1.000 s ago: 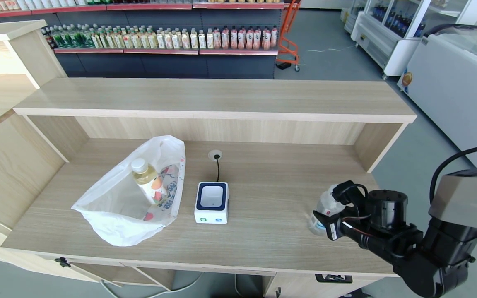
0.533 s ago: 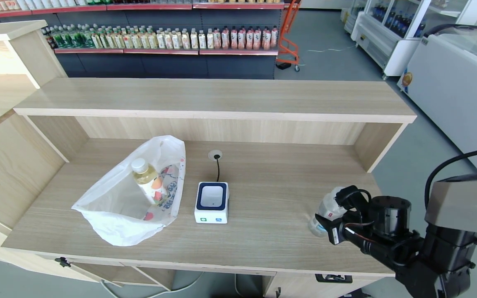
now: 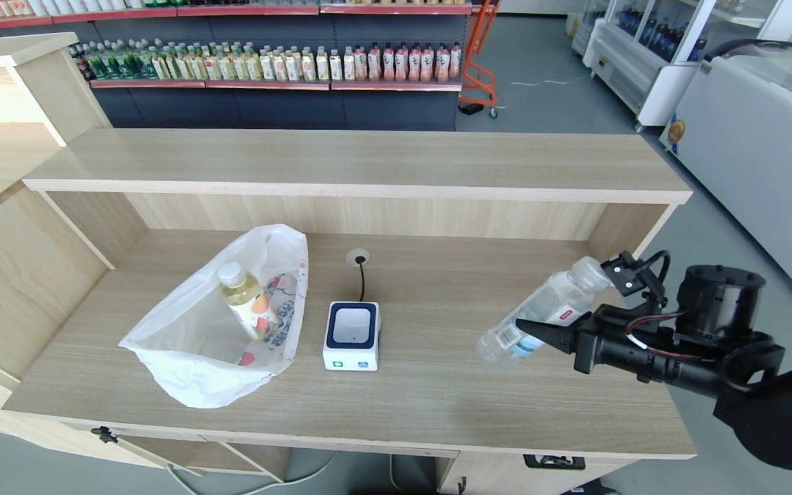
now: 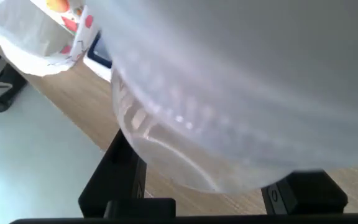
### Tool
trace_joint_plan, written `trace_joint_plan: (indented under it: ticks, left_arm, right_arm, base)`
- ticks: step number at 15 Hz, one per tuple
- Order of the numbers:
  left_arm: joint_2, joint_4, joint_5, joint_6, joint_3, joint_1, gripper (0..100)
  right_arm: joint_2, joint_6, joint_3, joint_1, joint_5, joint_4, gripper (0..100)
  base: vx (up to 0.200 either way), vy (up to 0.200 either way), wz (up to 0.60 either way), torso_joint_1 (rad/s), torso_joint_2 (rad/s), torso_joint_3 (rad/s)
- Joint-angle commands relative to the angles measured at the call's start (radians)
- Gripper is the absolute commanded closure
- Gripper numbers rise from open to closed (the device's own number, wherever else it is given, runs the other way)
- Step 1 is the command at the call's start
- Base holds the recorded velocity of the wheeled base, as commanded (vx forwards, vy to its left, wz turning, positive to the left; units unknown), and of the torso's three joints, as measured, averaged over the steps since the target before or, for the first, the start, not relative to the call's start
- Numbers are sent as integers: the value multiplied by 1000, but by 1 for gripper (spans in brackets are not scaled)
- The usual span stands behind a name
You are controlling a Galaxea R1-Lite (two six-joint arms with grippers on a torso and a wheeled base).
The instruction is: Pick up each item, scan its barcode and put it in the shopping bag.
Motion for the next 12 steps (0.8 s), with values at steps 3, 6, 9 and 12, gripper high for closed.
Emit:
trace_joint_plan:
  ticks: [3,6,9,12]
  left_arm:
    - [0,0,0,0,0,0,0]
    - [0,0,0,0,0,0,0]
    - [0,0,0,0,0,0,0]
    - [0,0,0,0,0,0,0]
  right_arm:
    - [-90,53,1,10,86,-23,100]
    - [-100,31,98,26,125,-49,100]
    - [-139,31,127,31,320,-69,100]
    - [-136,-55,128,65,425,-65,100]
  base:
    - [0,0,0,0,0,0]
    - [0,0,0,0,0,0]
    - [0,0,0,0,0,0]
    - [0,0,0,0,0,0]
